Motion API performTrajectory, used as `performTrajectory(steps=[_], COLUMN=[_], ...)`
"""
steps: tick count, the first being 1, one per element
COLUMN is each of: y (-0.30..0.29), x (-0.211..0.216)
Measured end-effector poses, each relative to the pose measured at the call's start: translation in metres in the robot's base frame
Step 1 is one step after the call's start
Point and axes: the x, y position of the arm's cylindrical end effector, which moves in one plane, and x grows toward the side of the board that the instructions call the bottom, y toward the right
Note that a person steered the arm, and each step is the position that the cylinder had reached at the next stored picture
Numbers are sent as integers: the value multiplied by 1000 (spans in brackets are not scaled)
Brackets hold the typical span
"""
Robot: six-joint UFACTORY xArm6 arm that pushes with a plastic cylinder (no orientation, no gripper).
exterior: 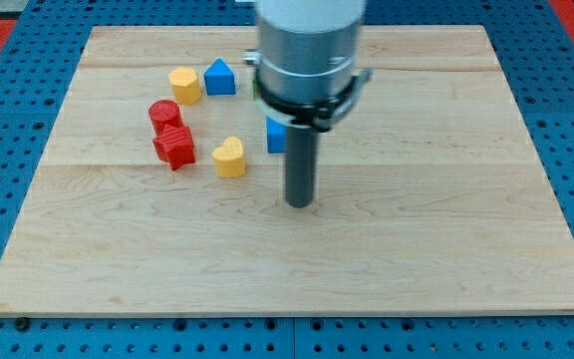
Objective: Move the blue cube green circle towards the top center of the board
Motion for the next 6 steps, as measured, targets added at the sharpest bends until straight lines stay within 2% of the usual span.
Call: performTrajectory(steps=[1, 2, 4, 6], y=[-28, -23, -20, -20], x=[0, -10, -57, -86])
